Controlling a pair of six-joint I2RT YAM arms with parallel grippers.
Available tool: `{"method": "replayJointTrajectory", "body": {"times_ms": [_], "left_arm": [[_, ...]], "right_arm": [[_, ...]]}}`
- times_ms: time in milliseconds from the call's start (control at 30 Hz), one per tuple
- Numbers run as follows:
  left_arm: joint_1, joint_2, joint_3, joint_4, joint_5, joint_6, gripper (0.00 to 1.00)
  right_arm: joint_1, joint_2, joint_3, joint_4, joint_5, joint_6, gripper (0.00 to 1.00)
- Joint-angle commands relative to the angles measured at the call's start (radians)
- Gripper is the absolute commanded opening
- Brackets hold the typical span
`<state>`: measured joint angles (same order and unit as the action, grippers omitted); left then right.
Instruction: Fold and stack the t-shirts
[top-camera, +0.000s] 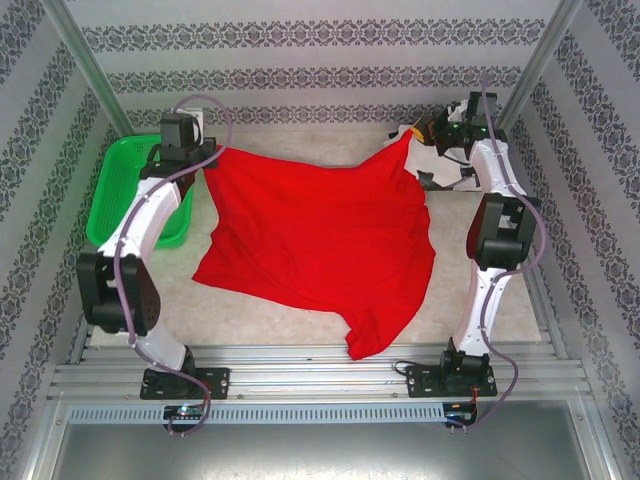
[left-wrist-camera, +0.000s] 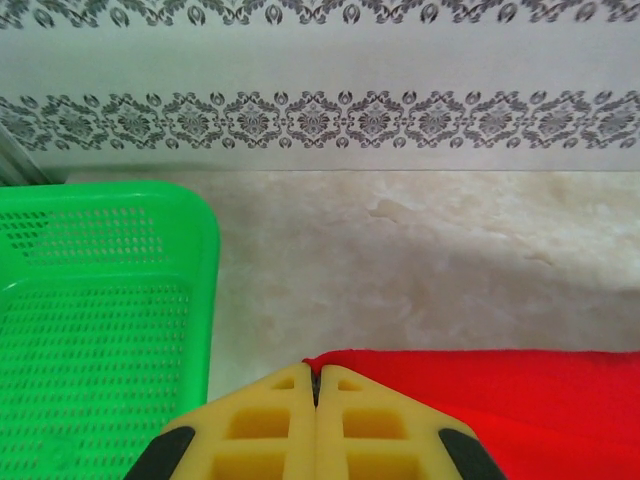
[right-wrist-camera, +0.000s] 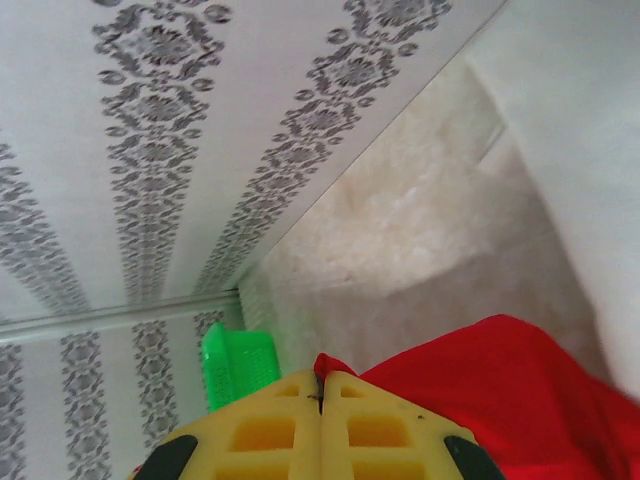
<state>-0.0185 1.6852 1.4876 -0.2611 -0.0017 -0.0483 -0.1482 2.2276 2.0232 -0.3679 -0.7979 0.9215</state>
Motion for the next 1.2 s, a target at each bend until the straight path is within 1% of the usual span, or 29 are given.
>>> {"method": "replayJointTrajectory", "body": {"times_ms": [0, 133, 267, 433, 533, 700, 867, 1000, 1100, 1167], "left_arm": [[0.026, 0.064, 0.075, 0.062, 0.054, -0.009, 0.00], [0.075, 0.161, 0.127, 0.076, 0.051, -0.058, 0.00], [0.113, 0.240, 0.203, 0.104, 0.136, -0.086, 0.00], [0.121, 0.329, 0.282, 0.154, 0.218, -0.117, 0.00], [0.121, 0.374, 0.307, 0.177, 0.240, -0.133, 0.00], [0.121, 0.429, 0.333, 0.176, 0.253, -0.118, 0.00], [0.124, 0.454, 0.332, 0.162, 0.218, -0.089, 0.00], [0.130, 0.459, 0.338, 0.160, 0.226, -0.085, 0.00], [0.131, 0.459, 0.334, 0.173, 0.285, -0.085, 0.00], [0.130, 0.458, 0.325, 0.174, 0.302, -0.085, 0.00]], "right_arm": [[0.020, 0.031, 0.084, -0.020, 0.100, -0.055, 0.00], [0.041, 0.085, 0.108, -0.007, 0.153, -0.032, 0.00], [0.064, 0.139, 0.205, -0.006, 0.184, -0.050, 0.00], [0.087, 0.222, 0.354, -0.018, 0.242, -0.098, 0.00], [0.100, 0.256, 0.416, -0.011, 0.276, -0.126, 0.00], [0.126, 0.296, 0.506, -0.016, 0.331, -0.203, 0.00], [0.134, 0.283, 0.485, -0.014, 0.369, -0.253, 0.00], [0.139, 0.233, 0.420, 0.012, 0.361, -0.279, 0.00], [0.147, 0.181, 0.363, 0.000, 0.369, -0.326, 0.00], [0.148, 0.134, 0.292, 0.007, 0.375, -0.341, 0.00]]}}
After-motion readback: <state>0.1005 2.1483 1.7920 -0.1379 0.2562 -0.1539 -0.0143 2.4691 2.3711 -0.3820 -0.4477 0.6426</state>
